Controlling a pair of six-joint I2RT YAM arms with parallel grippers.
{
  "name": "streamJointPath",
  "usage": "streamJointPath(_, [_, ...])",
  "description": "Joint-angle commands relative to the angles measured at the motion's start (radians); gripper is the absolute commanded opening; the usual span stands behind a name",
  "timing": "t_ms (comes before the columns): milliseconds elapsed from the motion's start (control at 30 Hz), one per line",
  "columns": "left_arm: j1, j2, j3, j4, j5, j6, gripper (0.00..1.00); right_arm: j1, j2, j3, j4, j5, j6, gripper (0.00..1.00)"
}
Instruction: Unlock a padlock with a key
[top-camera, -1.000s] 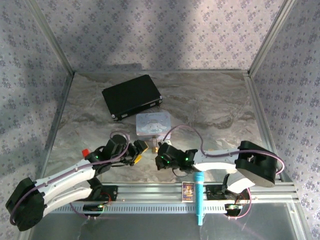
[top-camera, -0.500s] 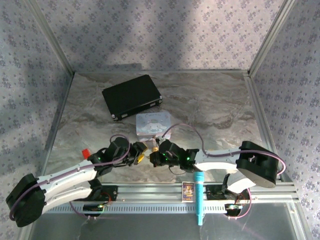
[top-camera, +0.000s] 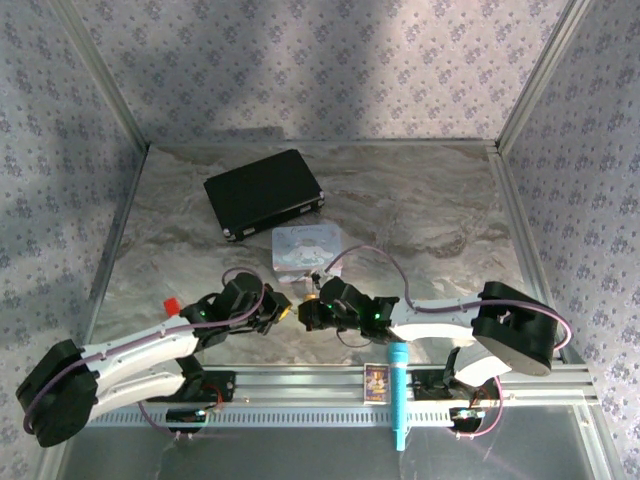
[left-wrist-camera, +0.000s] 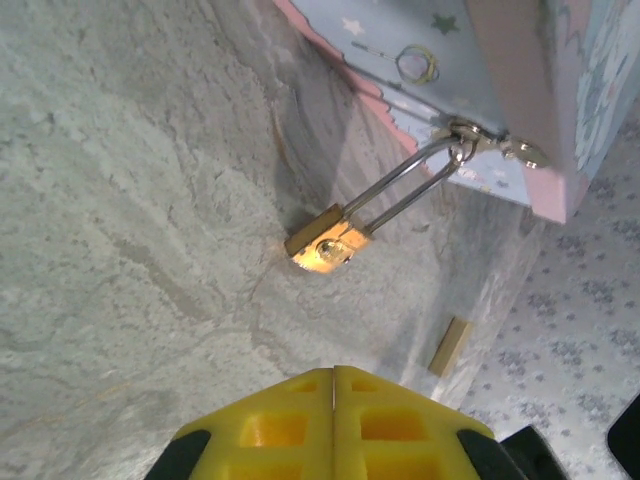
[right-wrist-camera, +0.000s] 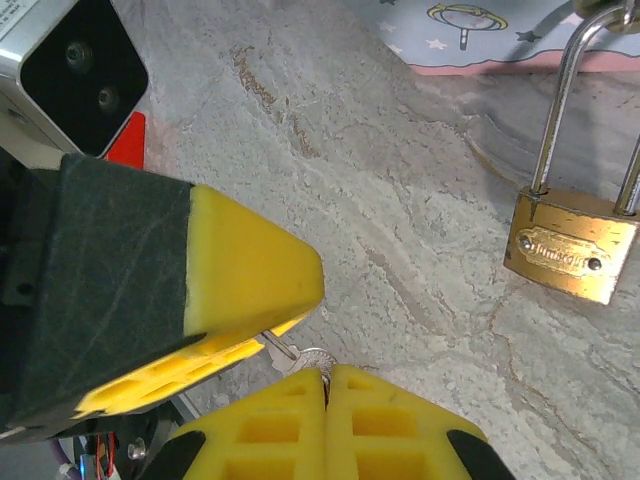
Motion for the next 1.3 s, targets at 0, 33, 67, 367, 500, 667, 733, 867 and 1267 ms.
streamJointPath(0, [-0.008,0.009,0.045,-0.005,0.000,0.027,0.00,-0.002,-0.020,-0.012,0.039,-0.018,0.009,0.00])
streamJointPath(33, [-0.009,0.013,0.047,0.000,0.000,0.036,0.00,-0.003,-0.020,-0.019,0.068,-0.030,0.003,0.00])
streamJointPath(67, [-0.008,0.012,0.047,0.009,-0.001,0.046,0.00,-0.004,-0.020,-0.026,0.092,-0.039,0.000,0.00])
streamJointPath(367, [0.067,0.014,0.074,0.062,0.017,0.449,0.00,-0.112,-0.164,-0.117,0.054,0.003,-0.067,0.99])
streamJointPath(500, [0.113,0.009,0.052,0.200,0.154,0.653,0.00,-0.205,-0.252,-0.172,0.109,-0.121,-0.147,0.97])
streamJointPath(667, [0.132,0.009,0.037,0.400,0.337,0.764,0.00,-0.295,-0.293,-0.282,0.378,-0.348,-0.149,0.65])
streamJointPath(733, [0.136,0.021,0.042,0.470,0.394,0.767,0.00,-0.315,-0.322,-0.314,0.452,-0.393,-0.137,0.63])
streamJointPath(867, [0.136,0.018,0.034,0.559,0.429,0.747,0.00,-0.327,-0.406,-0.332,0.495,-0.448,-0.126,0.57])
streamJointPath(1267, [0.080,-0.118,-0.048,0.731,0.275,0.658,0.00,-0.246,-0.568,-0.352,0.500,-0.312,-0.109,0.56])
